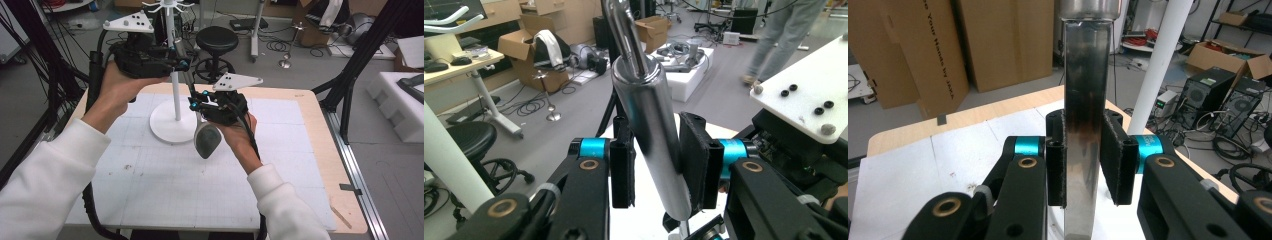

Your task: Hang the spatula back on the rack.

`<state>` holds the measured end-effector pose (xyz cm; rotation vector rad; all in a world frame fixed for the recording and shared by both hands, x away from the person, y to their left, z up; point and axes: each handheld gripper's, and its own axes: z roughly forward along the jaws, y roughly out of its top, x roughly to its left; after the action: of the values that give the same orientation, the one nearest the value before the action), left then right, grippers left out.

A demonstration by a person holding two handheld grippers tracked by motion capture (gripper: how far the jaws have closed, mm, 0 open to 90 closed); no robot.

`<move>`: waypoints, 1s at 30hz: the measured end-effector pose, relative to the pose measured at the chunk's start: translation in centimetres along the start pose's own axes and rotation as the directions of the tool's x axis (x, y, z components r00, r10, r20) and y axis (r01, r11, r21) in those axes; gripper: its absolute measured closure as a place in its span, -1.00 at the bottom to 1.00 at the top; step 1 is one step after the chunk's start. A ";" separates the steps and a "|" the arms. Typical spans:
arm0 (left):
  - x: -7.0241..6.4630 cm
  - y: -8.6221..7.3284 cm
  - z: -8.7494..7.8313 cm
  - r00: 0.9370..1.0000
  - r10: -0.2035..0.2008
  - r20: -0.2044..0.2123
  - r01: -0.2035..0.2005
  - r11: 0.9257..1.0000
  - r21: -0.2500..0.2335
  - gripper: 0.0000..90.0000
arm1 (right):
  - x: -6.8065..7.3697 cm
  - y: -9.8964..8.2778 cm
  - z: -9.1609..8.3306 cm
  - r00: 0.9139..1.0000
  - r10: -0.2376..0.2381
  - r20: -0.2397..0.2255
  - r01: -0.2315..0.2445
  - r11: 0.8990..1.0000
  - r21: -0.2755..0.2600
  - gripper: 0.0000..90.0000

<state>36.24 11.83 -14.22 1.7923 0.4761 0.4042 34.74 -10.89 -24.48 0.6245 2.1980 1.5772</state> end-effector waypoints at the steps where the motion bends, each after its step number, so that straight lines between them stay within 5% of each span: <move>1: 0.0 0.0 0.0 1.000 -0.010 0.010 0.010 1.000 -0.004 0.56 | 0.1 0.0 0.0 1.000 0.003 0.003 -0.003 1.000 -0.006 0.65; 6: -0.2 0.2 0.0 0.997 -0.055 0.054 0.056 0.998 -0.010 0.63 | 0.0 0.0 0.0 1.000 -0.017 0.005 0.017 1.000 -0.010 0.65; 14: -0.5 0.5 0.0 0.997 -0.036 0.071 0.037 0.999 -0.016 0.66 | 0.0 0.0 0.0 1.000 -0.026 -0.011 0.026 0.999 -0.026 0.61; 22: 0.2 0.4 -0.4 0.997 -0.029 0.067 0.029 1.000 0.002 0.66 | -0.5 0.0 -0.8 0.999 -0.028 -0.022 0.027 0.998 -0.054 0.24; 30: 0.8 0.3 -0.8 0.996 -0.020 0.082 0.019 1.000 0.007 0.67 | -1.3 -0.6 -1.0 0.996 0.018 -0.087 -0.019 1.000 -0.020 -0.52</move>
<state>36.59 12.81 -13.76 1.8012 0.4373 0.3147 35.18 -12.59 -24.72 0.5819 2.2414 1.6640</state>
